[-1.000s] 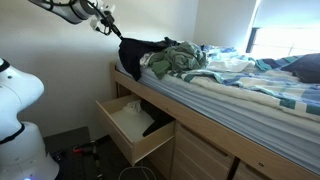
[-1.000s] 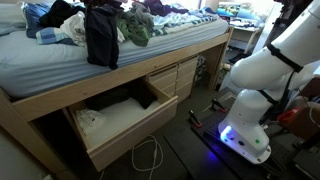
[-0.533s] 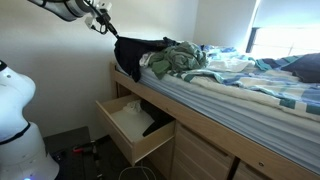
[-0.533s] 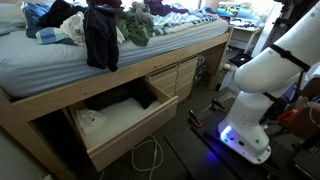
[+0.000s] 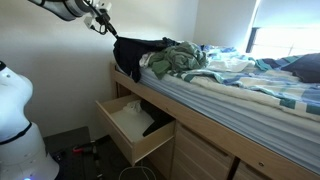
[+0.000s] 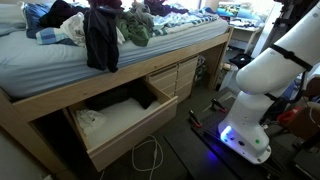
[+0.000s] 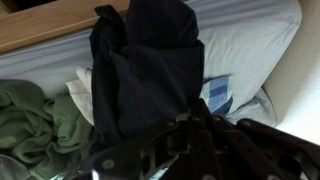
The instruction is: Put the black t-shirt in the drawer then close it
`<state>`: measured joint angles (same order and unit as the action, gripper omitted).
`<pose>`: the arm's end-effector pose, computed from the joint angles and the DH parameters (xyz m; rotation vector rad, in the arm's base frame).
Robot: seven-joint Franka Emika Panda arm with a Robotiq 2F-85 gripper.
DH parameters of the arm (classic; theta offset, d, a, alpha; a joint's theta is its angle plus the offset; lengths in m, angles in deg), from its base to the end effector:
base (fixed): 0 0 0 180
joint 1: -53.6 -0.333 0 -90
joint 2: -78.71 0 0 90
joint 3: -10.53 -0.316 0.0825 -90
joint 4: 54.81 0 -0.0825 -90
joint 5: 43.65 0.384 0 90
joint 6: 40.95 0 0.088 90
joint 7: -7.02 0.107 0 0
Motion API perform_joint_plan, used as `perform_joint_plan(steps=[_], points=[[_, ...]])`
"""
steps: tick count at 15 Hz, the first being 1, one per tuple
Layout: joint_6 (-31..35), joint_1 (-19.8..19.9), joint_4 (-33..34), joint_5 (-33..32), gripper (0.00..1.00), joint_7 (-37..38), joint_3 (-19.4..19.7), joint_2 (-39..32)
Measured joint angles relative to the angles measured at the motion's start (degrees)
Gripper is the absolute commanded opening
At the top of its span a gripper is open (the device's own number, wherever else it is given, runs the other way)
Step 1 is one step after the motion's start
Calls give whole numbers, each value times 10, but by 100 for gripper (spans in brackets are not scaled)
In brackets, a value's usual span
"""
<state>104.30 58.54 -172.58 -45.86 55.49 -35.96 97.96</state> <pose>0.3662 0.3968 0.6134 -2.6706 0.0471 -0.9711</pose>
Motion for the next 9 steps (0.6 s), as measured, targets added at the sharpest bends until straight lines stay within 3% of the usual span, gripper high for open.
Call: perform_joint_plan(steps=[3, 9], points=[[0, -10, 0, -1, 0, 1, 8, -3], [-20, -76, 0, -1, 0, 1, 36, -2]])
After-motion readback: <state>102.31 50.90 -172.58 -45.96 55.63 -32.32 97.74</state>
